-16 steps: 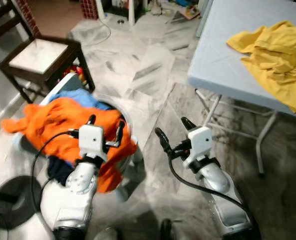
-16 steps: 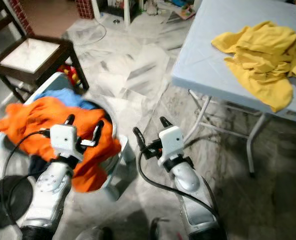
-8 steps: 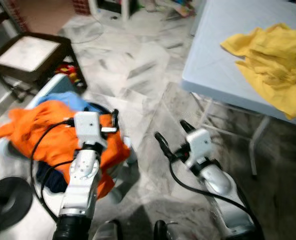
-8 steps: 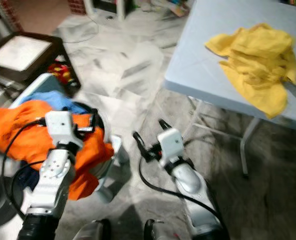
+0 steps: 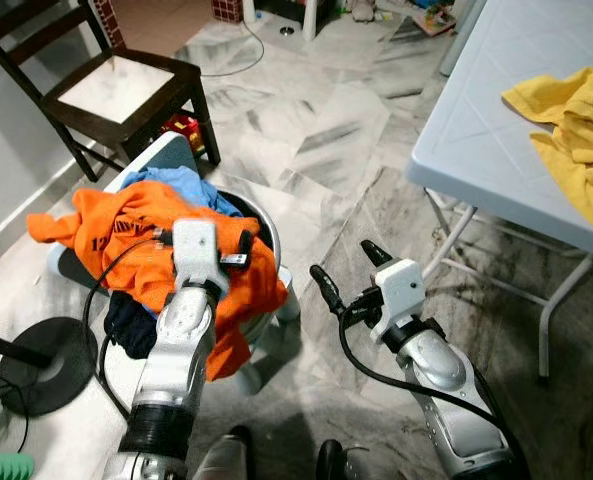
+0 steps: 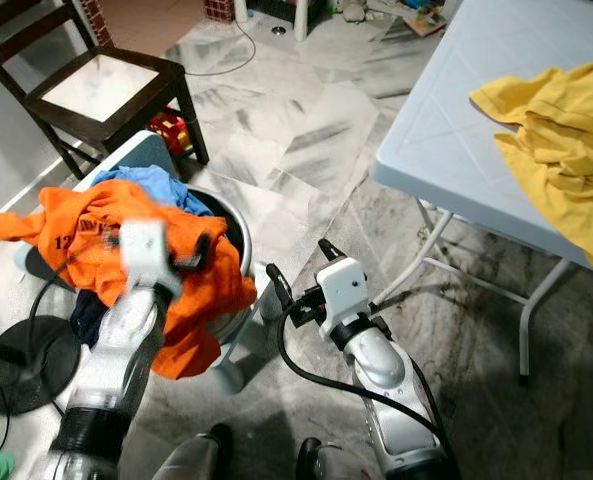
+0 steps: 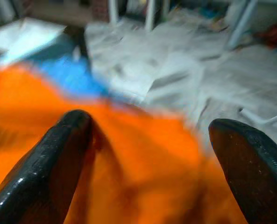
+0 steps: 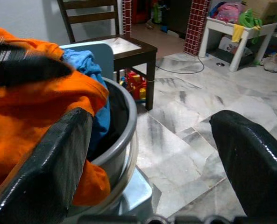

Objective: Hang hanger

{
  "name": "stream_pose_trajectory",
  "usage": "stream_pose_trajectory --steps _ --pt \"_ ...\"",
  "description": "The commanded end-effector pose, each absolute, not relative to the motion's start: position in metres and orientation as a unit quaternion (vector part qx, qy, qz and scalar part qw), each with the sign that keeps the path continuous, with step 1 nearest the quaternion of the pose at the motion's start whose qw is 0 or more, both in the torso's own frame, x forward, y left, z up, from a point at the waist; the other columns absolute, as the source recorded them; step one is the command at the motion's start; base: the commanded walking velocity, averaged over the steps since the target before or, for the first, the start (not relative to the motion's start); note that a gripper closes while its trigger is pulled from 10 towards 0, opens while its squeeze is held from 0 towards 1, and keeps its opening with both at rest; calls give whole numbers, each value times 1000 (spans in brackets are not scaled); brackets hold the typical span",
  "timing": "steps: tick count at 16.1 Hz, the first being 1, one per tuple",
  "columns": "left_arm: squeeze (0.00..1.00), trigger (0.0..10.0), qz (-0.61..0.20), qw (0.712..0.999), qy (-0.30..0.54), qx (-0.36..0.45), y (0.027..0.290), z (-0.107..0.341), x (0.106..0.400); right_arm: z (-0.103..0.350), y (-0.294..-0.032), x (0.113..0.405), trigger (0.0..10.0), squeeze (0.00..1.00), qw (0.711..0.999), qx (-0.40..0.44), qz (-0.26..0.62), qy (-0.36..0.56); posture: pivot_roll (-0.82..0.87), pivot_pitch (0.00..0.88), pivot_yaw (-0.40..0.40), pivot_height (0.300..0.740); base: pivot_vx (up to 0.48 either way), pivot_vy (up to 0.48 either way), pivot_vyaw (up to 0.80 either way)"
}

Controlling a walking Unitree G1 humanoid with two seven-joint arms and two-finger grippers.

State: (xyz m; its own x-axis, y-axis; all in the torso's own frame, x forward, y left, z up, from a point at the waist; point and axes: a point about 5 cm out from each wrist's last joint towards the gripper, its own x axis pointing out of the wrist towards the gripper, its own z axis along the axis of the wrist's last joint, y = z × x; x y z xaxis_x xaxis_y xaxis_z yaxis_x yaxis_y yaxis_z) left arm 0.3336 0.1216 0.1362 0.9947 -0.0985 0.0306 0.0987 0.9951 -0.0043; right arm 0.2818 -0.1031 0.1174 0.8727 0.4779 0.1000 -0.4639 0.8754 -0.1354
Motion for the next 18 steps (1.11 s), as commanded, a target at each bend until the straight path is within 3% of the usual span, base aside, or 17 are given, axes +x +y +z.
stream_pose_trajectory --steps 1,6,11,12,13,14,18 --pt "0 10000 -61 998 -13 6 120 134 333 121 -103 280 10000 0 967 -50 241 -71 46 235 -28 740 0 0 0" --pt "0 10000 -90 995 14 51 108 126 328 118 -102 277 10000 0 969 -48 233 -68 37 235 -14 740 0 0 0" --pt "0 10000 -49 991 106 63 123 98 330 117 -105 278 10000 0 969 -55 231 -63 33 239 -17 740 0 0 0" --pt "0 6627 -42 991 112 64 127 93 330 116 -105 278 10000 0 969 -56 230 -63 33 239 -18 740 0 0 0" --pt "0 1882 -40 991 113 60 129 91 330 117 -105 277 10000 0 969 -56 231 -63 33 239 -18 740 0 0 0" --pt "0 0 -40 991 113 57 131 90 331 117 -104 277 10000 0 969 -57 232 -63 32 239 -20 740 0 0 0" --pt "0 0 -24 992 89 84 136 96 334 115 -105 277 10000 0 969 -60 233 -60 32 240 -21 740 0 0 0"
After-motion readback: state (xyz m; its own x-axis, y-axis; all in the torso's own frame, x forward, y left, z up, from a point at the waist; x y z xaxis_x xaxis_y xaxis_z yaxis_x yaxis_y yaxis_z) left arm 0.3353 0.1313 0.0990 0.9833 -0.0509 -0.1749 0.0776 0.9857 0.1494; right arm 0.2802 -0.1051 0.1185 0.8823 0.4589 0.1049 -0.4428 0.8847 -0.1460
